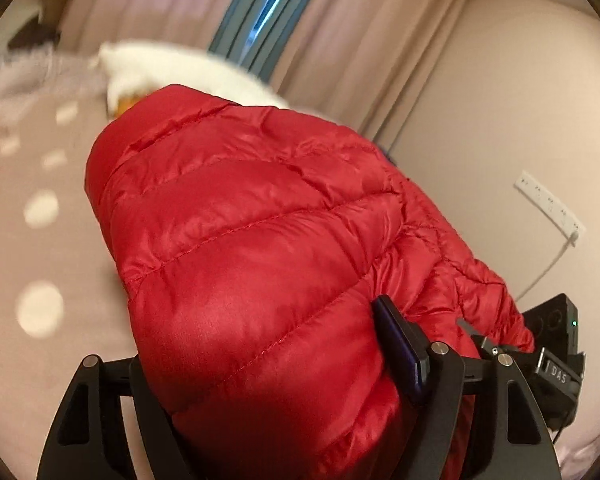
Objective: Fold large clothes
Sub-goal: 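Lift the jacket end with both tools and fold it over the bundle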
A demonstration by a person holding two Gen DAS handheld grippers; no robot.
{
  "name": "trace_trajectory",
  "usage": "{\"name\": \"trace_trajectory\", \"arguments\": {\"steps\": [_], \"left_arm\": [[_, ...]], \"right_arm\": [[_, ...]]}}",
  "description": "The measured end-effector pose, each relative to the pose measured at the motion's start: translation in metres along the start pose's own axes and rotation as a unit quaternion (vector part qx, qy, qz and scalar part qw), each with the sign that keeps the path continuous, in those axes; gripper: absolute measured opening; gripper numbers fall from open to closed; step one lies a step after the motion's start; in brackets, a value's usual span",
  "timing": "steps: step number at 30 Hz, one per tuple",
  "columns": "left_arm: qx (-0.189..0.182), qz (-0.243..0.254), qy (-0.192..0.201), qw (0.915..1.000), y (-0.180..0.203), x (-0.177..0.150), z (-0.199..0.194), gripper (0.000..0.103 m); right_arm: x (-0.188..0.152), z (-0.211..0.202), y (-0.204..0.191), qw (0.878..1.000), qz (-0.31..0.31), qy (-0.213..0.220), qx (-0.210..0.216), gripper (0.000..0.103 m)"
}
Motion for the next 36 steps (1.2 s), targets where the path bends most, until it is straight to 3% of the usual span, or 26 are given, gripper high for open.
{"name": "trace_trajectory", "arguments": {"steps": [8,13,28,32,36], "left_arm": [[-0.063,0.008,0.065,0.9958,0.021,0.041,-0.093,0.077],[-0.062,0.015,0.099,0.993,0.018,0.052,-0.115,0.077],[-0.046,0.021,0.118,0.9917,0.016,0.032,-0.118,0.077],[-0.046,0.018,0.114,0.9922,-0.013,0.057,-0.116,0.077],[-0.044,0.022,0.115,0.9922,-0.019,0.078,-0.133,0.077]], "right_arm": [[0.047,-0.01,-0.092,0.994,-0.106,0.03,0.023,0.035],[0.055,-0.013,-0.128,0.988,-0.146,0.035,0.037,0.036],[0.04,-0.019,-0.135,0.982,-0.185,0.037,0.027,0.039],[0.037,-0.017,-0.134,0.981,-0.188,0.034,0.023,0.04],[0.036,-0.012,-0.137,0.98,-0.197,0.031,0.013,0.041]]}}
Point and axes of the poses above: each gripper's, at about its wrist camera, not at the fingertips, and z roughly the way its jaws point, y to its right, x to its top, the point moved 10 cm from there along z, roughly the way its jaws point, and after that the axes turned 14 degrees about -y, right-handed, at the moved point
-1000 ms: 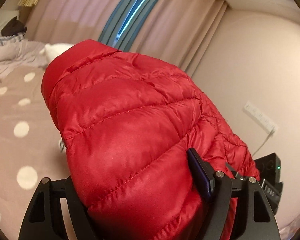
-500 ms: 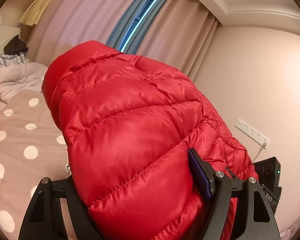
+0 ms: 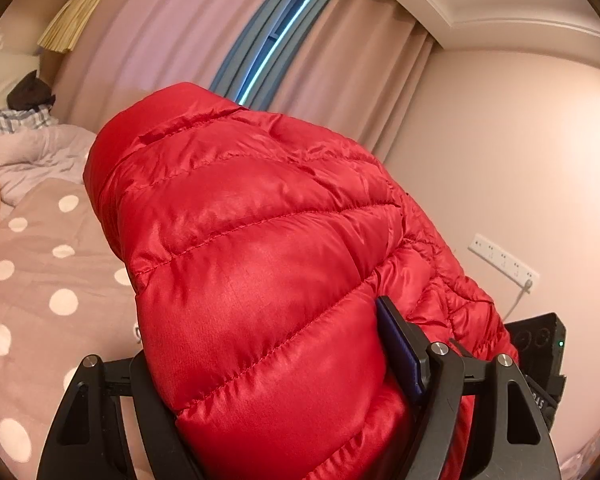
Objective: Fold large clothes
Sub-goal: 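Lift the jacket end with both tools and fold it over the bundle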
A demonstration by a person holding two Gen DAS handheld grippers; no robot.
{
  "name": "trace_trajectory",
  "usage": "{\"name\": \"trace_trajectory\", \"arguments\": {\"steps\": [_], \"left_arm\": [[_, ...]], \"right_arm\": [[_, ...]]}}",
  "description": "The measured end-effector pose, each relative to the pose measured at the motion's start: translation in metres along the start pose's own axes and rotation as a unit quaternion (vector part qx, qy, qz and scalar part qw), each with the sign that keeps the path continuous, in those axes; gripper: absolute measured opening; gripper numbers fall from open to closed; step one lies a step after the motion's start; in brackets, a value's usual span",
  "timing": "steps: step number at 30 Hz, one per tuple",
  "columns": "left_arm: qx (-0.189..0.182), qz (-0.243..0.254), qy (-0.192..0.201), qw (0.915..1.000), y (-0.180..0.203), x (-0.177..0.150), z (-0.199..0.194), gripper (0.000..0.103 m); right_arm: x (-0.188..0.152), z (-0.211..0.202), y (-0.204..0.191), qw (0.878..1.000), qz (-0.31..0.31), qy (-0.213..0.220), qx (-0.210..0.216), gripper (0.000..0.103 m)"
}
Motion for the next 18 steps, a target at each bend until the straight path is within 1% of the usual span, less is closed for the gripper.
{"name": "trace_trajectory", "arguments": {"steps": [4,7,12,15,18], "left_arm": [[0.012,-0.005,-0.004,0.9999,-0.008,0.007,0.0,0.077],[0.016,-0.001,0.002,0.9999,-0.015,0.014,-0.003,0.077],[0.021,0.005,0.005,0.9998,-0.03,0.023,0.001,0.077],[0.041,0.004,-0.007,0.9991,-0.05,0.023,0.019,0.077],[0.074,0.004,-0.04,0.9965,-0.08,0.01,0.052,0.077]], "right_arm": [[0.002,0.013,0.002,1.0,-0.008,-0.01,-0.027,0.041],[0.004,0.022,0.001,0.999,-0.019,-0.012,-0.043,0.041],[0.012,0.04,0.008,0.998,-0.022,-0.012,-0.049,0.041],[0.014,0.059,0.024,0.998,-0.023,-0.02,-0.063,0.041],[0.008,0.084,0.049,0.994,-0.014,-0.034,-0.104,0.041]]}}
Point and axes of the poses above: each gripper's, at about its wrist camera, not at the fingertips, and z roughly the way its jaws point, y to its right, x to its top, the point moved 10 cm from there along z, roughly the way its jaws point, and after that the axes turned 14 degrees about -y, right-handed, at the moved point
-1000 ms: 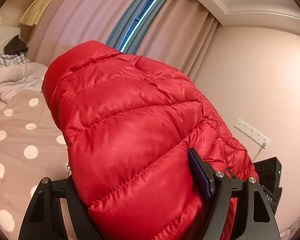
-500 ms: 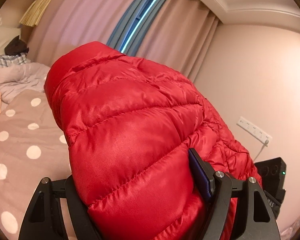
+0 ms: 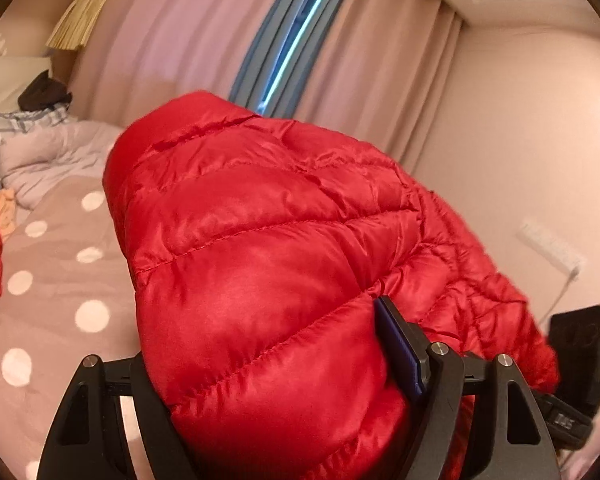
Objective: Fold large clothes
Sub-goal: 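Lift the jacket end with both tools and fold it over the bundle, then lower the folded jacket onto the bed and open both tools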
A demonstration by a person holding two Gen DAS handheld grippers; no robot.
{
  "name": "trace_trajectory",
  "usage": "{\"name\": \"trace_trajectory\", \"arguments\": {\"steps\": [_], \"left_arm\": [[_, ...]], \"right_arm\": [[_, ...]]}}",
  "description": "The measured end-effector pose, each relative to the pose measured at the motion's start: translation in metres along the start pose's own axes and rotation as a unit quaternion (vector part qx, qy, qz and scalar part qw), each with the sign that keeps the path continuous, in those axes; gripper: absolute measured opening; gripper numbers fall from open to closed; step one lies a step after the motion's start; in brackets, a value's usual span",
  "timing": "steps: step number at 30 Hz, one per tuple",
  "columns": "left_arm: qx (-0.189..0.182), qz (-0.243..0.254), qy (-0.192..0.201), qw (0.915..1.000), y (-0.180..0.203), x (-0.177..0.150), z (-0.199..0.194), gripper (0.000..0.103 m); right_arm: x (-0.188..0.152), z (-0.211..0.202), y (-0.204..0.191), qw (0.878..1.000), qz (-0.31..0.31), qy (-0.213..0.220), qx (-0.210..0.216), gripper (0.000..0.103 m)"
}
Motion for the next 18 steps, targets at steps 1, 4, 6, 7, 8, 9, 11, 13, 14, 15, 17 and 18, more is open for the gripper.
{"name": "trace_trajectory", "arguments": {"steps": [1,4,6,7,8,9,11,13,14,15,17,18], "left_arm": [[0.004,-0.001,-0.011,0.9999,-0.009,-0.006,0.014,0.077],[0.007,-0.027,-0.052,0.9983,-0.042,-0.033,0.061,0.077],[0.014,-0.055,-0.082,0.995,-0.064,-0.052,0.089,0.077],[0.021,-0.068,-0.103,0.9921,-0.076,-0.065,0.106,0.077],[0.028,-0.078,-0.119,0.9894,-0.085,-0.076,0.118,0.077],[0.032,-0.09,-0.131,0.9868,-0.096,-0.089,0.13,0.077],[0.033,-0.106,-0.132,0.9851,-0.107,-0.103,0.137,0.077],[0.031,-0.124,-0.134,0.9826,-0.117,-0.117,0.14,0.08],[0.028,-0.127,-0.138,0.9818,-0.118,-0.121,0.142,0.082],[0.024,-0.131,-0.14,0.9811,-0.12,-0.124,0.143,0.085],[0.009,-0.144,-0.149,0.9783,-0.124,-0.13,0.144,0.086],[0.002,-0.15,-0.152,0.977,-0.125,-0.132,0.144,0.086]], "right_arm": [[-0.006,0.014,0.01,1.0,0.004,-0.01,-0.017,0.041],[-0.025,0.045,0.04,0.998,0.019,-0.038,-0.042,0.041],[-0.041,0.068,0.066,0.995,0.043,-0.066,-0.054,0.039],[-0.05,0.082,0.081,0.993,0.056,-0.084,-0.063,0.039],[-0.059,0.094,0.093,0.99,0.066,-0.1,-0.07,0.039],[-0.067,0.104,0.104,0.988,0.073,-0.113,-0.074,0.039],[-0.084,0.119,0.123,0.984,0.084,-0.131,-0.091,0.039],[-0.096,0.129,0.137,0.98,0.094,-0.144,-0.104,0.04],[-0.103,0.132,0.147,0.976,0.11,-0.153,-0.104,0.041],[-0.108,0.135,0.153,0.974,0.13,-0.159,-0.096,0.042],[-0.116,0.137,0.164,0.97,0.169,-0.162,-0.07,0.042],[-0.119,0.136,0.167,0.968,0.179,-0.162,-0.065,0.042]]}}
Point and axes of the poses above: each gripper's, at about its wrist camera, not at the fingertips, and z roughly the way its jaws point, y to its right, x to its top, the point moved 10 cm from there along z, roughly the way its jaws point, and after that the axes turned 14 degrees about -y, right-handed, at the moved point
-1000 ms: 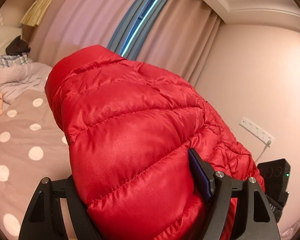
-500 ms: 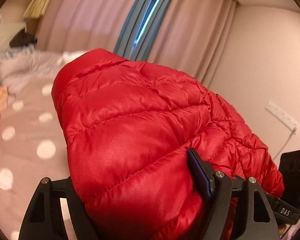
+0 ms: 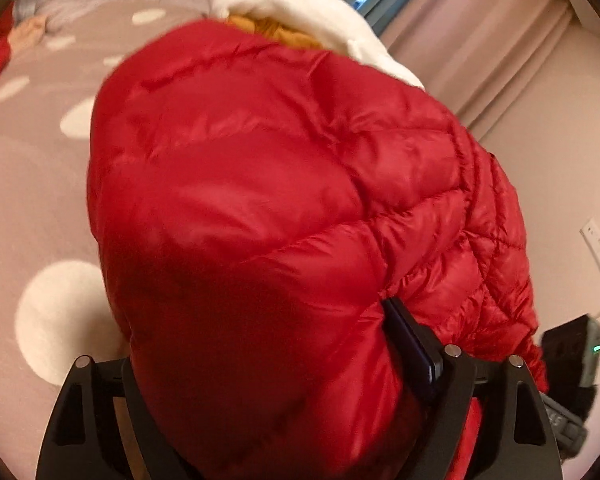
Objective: Fold large clothes
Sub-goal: 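Lower the folded jacket onto the bed and open both tools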
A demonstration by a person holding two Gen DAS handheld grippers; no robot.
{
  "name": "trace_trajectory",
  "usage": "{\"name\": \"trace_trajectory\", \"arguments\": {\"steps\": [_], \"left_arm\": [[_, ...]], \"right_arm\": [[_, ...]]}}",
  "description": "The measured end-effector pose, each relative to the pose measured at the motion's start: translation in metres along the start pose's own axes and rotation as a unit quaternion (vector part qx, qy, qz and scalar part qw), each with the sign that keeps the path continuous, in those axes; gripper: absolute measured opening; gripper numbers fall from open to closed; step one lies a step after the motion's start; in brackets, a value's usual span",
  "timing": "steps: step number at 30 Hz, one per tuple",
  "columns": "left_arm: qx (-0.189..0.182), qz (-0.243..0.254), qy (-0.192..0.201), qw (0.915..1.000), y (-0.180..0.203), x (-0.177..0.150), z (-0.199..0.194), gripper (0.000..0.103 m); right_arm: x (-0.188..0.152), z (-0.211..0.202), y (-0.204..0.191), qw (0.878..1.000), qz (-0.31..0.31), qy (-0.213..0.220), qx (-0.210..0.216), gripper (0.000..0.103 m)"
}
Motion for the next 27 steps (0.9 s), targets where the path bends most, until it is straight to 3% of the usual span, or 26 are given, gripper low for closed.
{"name": "trace_trajectory", "arguments": {"steps": [5,8,9,11,16,22,27], "left_arm": [[0.01,0.003,0.003,0.9999,-0.004,-0.007,-0.009,0.087],[0.014,-0.006,-0.006,0.9999,-0.008,-0.005,-0.019,0.087],[0.019,-0.013,-0.006,0.9997,-0.009,-0.007,-0.026,0.087],[0.045,-0.022,0.011,0.9987,-0.009,-0.012,-0.048,0.086],[0.119,0.012,0.048,0.9917,-0.001,-0.028,-0.105,0.086],[0.139,0.026,0.078,0.9869,0.014,-0.037,-0.148,0.086],[0.177,0.043,0.1,0.9782,0.031,-0.022,-0.157,0.086]], "right_arm": [[-0.01,-0.005,-0.002,1.0,-0.003,-0.001,-0.011,0.046],[-0.014,-0.014,-0.004,1.0,0.007,-0.006,-0.017,0.058],[-0.014,-0.018,-0.003,1.0,0.008,-0.006,-0.028,0.066],[-0.011,-0.029,-0.004,0.998,0.007,0.004,-0.063,0.07],[-0.011,-0.071,-0.022,0.994,-0.01,0.039,-0.103,0.07],[-0.017,-0.108,-0.036,0.984,-0.037,0.076,-0.156,0.07],[-0.014,-0.136,-0.045,0.977,-0.05,0.099,-0.181,0.07]]}}
Point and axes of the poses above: each gripper's, at about its wrist camera, not at the fingertips, and z roughly the way its jaws point, y to its right, x to its top, the point moved 10 cm from there along z, roughly the way its jaws point, and after that the axes turned 14 degrees about -y, right-handed, at the moved point
